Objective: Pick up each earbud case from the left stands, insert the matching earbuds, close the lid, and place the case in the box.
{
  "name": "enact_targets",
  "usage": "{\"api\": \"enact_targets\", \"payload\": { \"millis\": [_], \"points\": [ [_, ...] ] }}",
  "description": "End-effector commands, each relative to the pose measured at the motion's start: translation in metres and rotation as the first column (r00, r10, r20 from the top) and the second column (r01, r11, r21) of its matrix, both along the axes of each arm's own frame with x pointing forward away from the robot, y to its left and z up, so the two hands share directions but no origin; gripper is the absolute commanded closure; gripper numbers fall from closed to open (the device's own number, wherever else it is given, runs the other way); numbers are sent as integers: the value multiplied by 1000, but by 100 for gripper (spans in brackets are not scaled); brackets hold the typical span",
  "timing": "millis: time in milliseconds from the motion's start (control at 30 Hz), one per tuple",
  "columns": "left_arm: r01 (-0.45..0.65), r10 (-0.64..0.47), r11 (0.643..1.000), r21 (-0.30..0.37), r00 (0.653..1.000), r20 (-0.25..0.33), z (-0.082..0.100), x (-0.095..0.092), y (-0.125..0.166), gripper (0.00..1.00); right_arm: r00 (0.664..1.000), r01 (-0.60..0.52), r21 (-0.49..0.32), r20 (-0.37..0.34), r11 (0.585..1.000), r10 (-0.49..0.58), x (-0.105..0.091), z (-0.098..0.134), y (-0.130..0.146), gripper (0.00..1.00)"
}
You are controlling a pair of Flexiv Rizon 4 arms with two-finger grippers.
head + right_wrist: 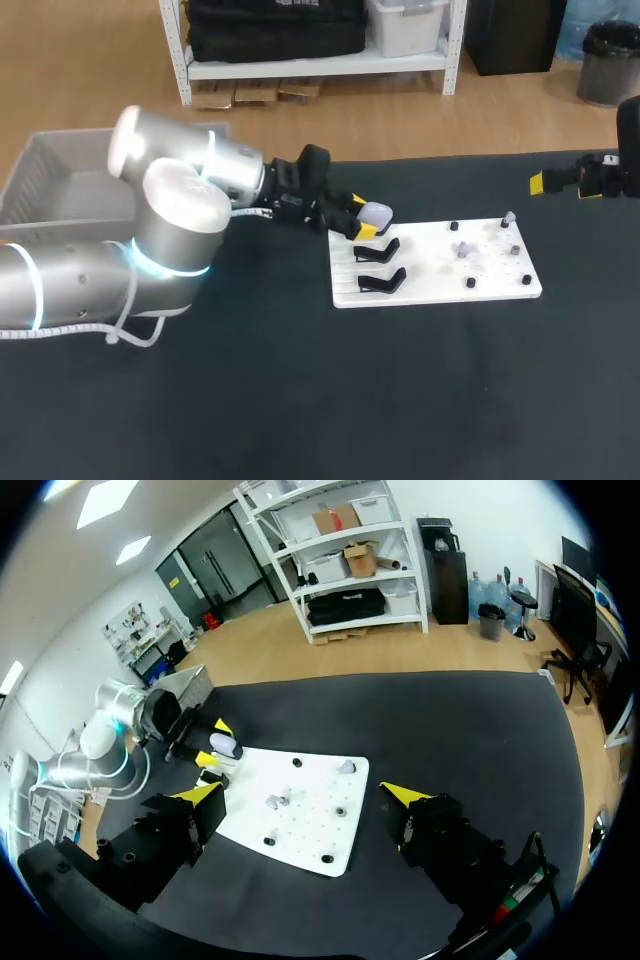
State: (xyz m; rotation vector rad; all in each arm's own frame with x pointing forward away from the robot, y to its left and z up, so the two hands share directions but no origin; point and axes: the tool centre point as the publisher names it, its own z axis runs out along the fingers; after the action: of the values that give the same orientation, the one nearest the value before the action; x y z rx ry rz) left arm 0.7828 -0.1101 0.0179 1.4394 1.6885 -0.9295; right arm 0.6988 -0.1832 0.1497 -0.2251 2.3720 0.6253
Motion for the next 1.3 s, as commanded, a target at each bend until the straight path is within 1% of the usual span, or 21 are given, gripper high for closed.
{"api": "enact_targets", "payload": {
  "millis": [33, 100, 300, 400, 433, 500, 533, 600, 767, 867, 1033, 1200, 1300],
  "points": [
    [11, -11, 1000, -2, 1000, -5, -4, 5, -2, 45, 1000, -2, 1, -1, 1000, 2, 1, 0, 0, 0],
    [14, -14, 1000, -2, 1000, -7, -5, 5, -3, 50, 1000, -2, 1, -1, 1000, 2, 1, 0, 0, 0],
    [18, -18, 1000, 2, 1000, -9, -5, 5, -3, 53, 1000, -2, 1, -1, 1000, 2, 1, 0, 0, 0],
    [21, -21, 1000, 4, 1000, -8, -6, 6, -4, 59, 1000, -2, 1, -1, 1000, 2, 1, 0, 0, 0],
    [22, -22, 1000, 4, 1000, -8, -6, 6, -4, 64, 1000, -2, 1, -1, 1000, 2, 1, 0, 0, 0],
    [24, -24, 1000, 3, 1000, -9, -6, 6, -4, 71, 1000, -2, 1, -1, 1000, 2, 1, 0, 0, 0],
    [25, -25, 1000, 3, 1000, -9, -5, 6, -4, 77, 1000, -2, 1, -1, 1000, 2, 1, 0, 0, 0],
    [26, -26, 1000, 4, 1000, -9, -6, 5, -5, 100, 1000, -2, 1, -1, 1000, 2, 1, 0, 0, 0],
    [28, -28, 1000, 3, 1000, -13, -7, 3, -4, 100, 1000, -2, 1, -1, 1000, 2, 1, 0, 0, 0],
    [24, -24, 1000, -1, 1000, -1, -1, 2, -2, 100, 1000, -2, 1, -1, 1000, 2, 1, 0, 0, 0],
    [17, -16, 1000, -18, 999, 30, 18, 1, 5, 100, 1000, -2, 1, -1, 1000, 2, 1, 0, 0, 0],
    [19, -18, 1000, -15, 998, 56, 44, 0, 9, 100, 1000, -2, 1, -1, 1000, 2, 1, 0, 0, 0],
    [16, -16, 1000, -8, 997, 75, 59, 0, 9, 100, 997, -74, -38, -30, 997, 73, -1, -5, 31, 0]
  ]
}}
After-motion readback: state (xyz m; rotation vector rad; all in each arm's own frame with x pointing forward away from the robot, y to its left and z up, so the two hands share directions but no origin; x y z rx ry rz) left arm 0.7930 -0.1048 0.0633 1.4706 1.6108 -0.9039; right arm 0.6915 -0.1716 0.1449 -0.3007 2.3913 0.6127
